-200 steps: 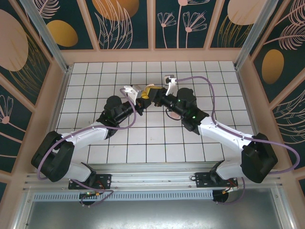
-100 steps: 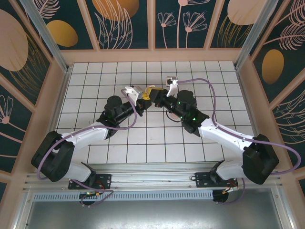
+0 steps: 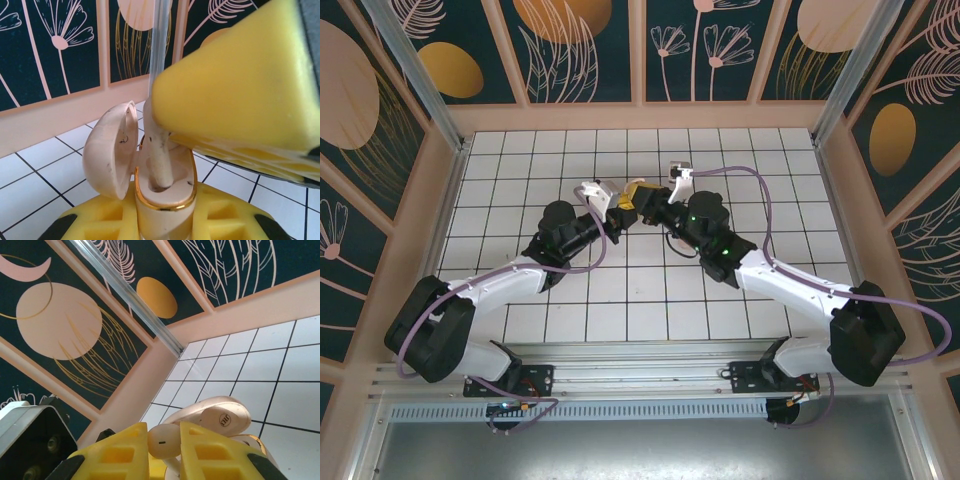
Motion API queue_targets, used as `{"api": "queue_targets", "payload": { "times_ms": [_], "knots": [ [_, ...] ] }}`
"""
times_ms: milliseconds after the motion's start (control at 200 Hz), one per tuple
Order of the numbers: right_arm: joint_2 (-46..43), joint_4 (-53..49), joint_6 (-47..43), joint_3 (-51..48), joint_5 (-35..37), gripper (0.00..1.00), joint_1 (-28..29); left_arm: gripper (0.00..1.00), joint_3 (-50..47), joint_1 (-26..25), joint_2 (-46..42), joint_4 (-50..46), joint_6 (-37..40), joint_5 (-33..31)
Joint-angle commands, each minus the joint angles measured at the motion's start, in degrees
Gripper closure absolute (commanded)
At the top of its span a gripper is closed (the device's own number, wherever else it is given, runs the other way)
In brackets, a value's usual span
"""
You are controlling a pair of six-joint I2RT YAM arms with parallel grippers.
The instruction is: Insert the wireless bluetooth earbuds into the charging case
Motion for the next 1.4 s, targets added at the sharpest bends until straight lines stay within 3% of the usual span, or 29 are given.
{"api": "queue_targets", "payload": {
  "times_ms": [0,1131,1391],
  "knots": [
    [0.46,-11.26,0.75,-1.13,6.75,0.82,0.01,0.86,0.76,-0.57,-4.44,12.50,1.58,2.32],
    [-4.81,-11.16,-2.30,-5.06,3.16,0.82,0.63,0.86,0.18,-0.92,-5.27,13.55,1.92,1.20],
    [-5.27,-6.69,-2.31,-6.40,1.37,0.81,0.63,0.86,-0.11,-1.27,-5.05,13.59,3.68,0.76]
  ]
}}
